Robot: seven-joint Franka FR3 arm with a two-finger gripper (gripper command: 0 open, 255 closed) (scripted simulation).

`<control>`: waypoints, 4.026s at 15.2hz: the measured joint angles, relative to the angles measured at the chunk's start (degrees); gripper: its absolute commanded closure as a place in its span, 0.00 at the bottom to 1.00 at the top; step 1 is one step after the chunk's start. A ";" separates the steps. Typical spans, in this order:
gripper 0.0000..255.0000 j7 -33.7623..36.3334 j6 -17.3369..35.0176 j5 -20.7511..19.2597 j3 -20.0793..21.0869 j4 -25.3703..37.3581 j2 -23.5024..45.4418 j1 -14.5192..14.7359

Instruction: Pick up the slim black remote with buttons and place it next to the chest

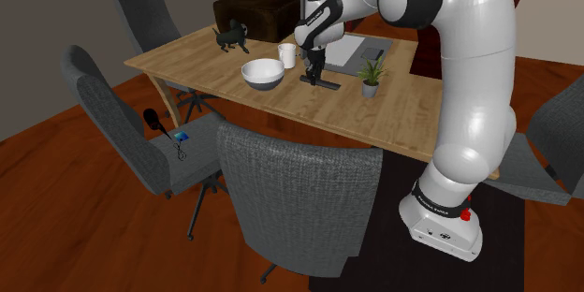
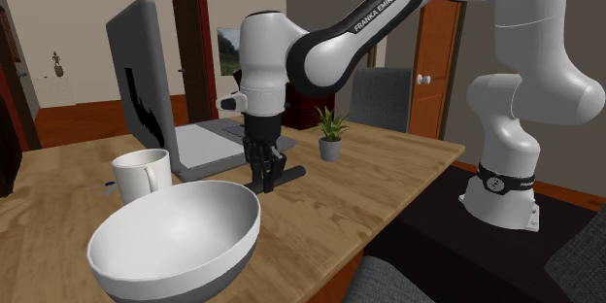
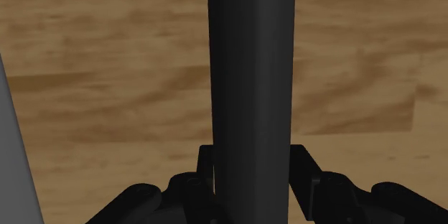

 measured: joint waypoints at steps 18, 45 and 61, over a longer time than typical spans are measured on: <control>1.00 0.63 -9.53 -1.89 -0.98 4.23 -5.38 0.55; 1.00 0.56 -29.00 -3.02 -1.58 20.43 -8.83 0.50; 1.00 -0.43 -43.21 -1.74 -1.80 38.35 -5.03 -0.98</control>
